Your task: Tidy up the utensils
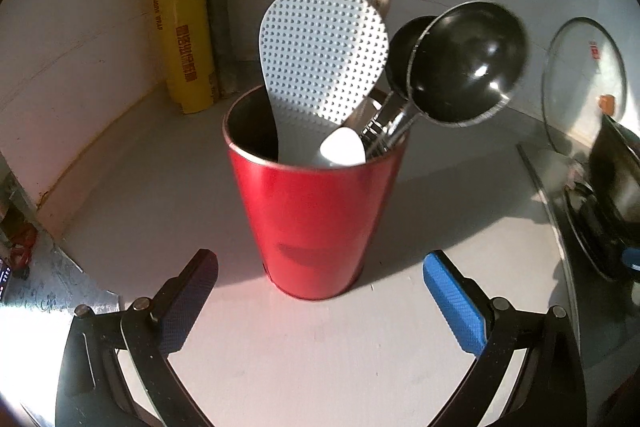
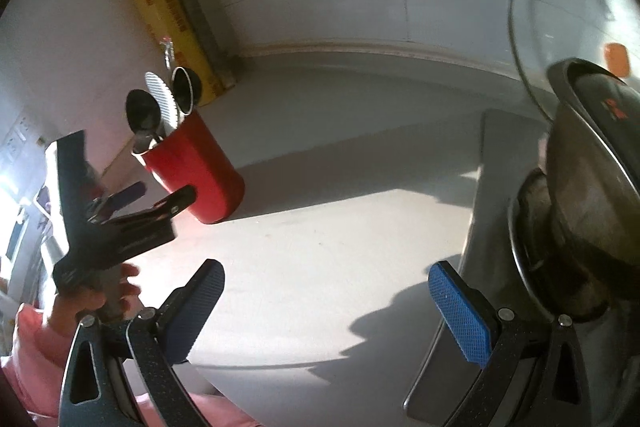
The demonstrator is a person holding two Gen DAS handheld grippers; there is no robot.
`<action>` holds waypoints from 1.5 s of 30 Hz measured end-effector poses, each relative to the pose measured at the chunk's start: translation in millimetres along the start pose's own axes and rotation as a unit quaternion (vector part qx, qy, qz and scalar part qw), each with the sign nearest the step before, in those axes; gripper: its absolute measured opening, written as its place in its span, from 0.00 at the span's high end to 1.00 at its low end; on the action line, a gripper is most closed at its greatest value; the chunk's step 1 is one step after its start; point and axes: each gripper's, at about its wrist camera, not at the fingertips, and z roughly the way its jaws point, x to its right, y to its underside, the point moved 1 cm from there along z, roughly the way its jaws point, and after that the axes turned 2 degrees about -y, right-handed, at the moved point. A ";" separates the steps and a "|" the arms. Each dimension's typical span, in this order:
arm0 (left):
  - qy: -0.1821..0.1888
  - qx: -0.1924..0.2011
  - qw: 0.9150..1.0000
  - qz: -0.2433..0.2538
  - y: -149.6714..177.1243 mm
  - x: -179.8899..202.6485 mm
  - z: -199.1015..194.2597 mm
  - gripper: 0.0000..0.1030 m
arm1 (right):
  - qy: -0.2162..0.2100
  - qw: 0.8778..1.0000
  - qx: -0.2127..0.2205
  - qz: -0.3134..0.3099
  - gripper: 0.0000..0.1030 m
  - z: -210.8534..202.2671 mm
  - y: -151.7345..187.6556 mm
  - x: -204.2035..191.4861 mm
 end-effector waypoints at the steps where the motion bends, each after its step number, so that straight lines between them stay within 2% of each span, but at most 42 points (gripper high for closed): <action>1: 0.003 -0.001 1.000 0.002 -0.4 -3.6 3.6 0.01 | 0.009 1.000 0.003 0.009 0.00 -0.1 3.6 -1.6; 4: 0.019 -0.001 1.000 0.014 5.0 -13.8 -10.2 0.01 | 0.033 0.999 0.013 0.040 0.00 -0.3 12.3 -8.5; 10: 0.028 0.013 0.999 0.039 5.1 -43.5 -27.3 0.01 | 0.081 0.991 0.040 0.095 0.00 -7.4 31.0 -28.0; 18: 0.032 0.018 0.997 0.073 23.9 -51.9 -53.7 0.01 | 0.137 0.977 0.064 0.150 0.00 -24.4 58.7 -56.1; 27: 0.059 0.030 0.993 0.094 36.6 -50.9 -75.3 0.01 | 0.182 0.965 0.083 0.172 0.00 -46.2 80.9 -78.2; 34: 0.053 0.048 0.993 0.098 41.5 -52.3 -90.1 0.01 | 0.201 0.960 0.092 0.174 0.00 -55.9 91.7 -91.7; 45: 0.061 0.040 0.992 0.100 44.6 -55.2 -91.1 0.01 | 0.221 0.955 0.097 0.170 0.00 -59.7 99.1 -103.5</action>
